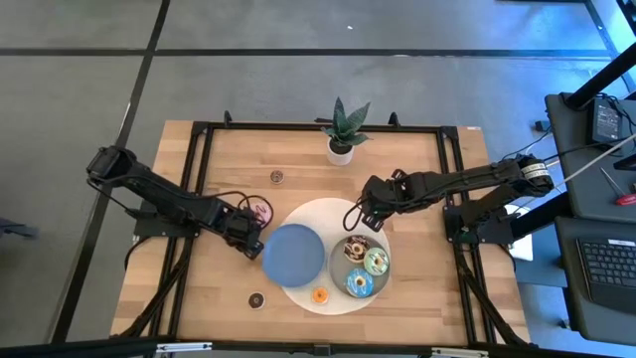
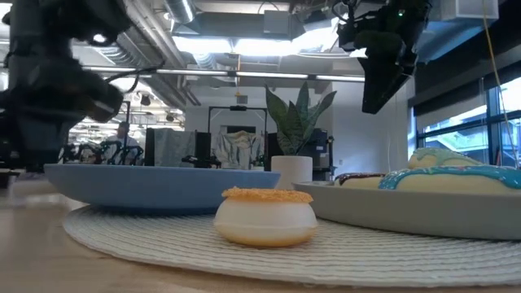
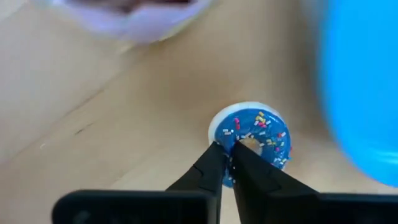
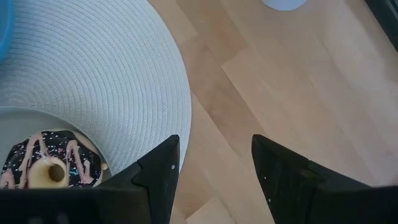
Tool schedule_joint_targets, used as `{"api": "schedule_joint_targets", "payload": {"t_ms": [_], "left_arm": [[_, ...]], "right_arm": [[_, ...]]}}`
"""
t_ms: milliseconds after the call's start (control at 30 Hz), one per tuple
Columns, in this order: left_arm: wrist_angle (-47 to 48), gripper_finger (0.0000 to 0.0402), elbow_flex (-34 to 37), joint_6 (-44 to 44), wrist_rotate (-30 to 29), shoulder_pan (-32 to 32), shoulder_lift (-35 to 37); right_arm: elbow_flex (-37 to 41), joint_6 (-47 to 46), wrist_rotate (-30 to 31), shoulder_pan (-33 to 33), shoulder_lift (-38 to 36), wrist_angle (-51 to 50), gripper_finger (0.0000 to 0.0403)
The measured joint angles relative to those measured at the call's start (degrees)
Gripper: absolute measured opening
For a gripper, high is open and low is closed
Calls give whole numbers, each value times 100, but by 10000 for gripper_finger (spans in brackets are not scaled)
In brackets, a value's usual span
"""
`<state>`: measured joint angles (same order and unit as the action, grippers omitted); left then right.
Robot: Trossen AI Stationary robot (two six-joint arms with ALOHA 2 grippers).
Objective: Pick & Place donuts
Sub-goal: Put the small violet donut on the blue plate
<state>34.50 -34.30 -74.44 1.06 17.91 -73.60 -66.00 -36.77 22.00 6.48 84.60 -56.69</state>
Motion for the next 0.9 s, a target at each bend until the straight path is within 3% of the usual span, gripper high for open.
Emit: {"api": "schedule_joint_targets", "payload": {"t_ms": [167,300,533,700,900], "left_arm": [[7,14,-550,502,-22,-67,0],[-11,14,-992,923,-426,-214,-56],[71,10,-1362,1667,-468,-533,-359],[-438,9,-1534,2291,-457,-727,-967],[-783,15,-1636,2425,-450,-935,-1628]], "right_arm": [[0,0,0,0,0,2,202],[0,-2,85,2,0,9,202],[0,-4,166,0,4,39,202],[0,-17,284,0,4,86,202],[0,-17,291,1,4,91,202]]}}
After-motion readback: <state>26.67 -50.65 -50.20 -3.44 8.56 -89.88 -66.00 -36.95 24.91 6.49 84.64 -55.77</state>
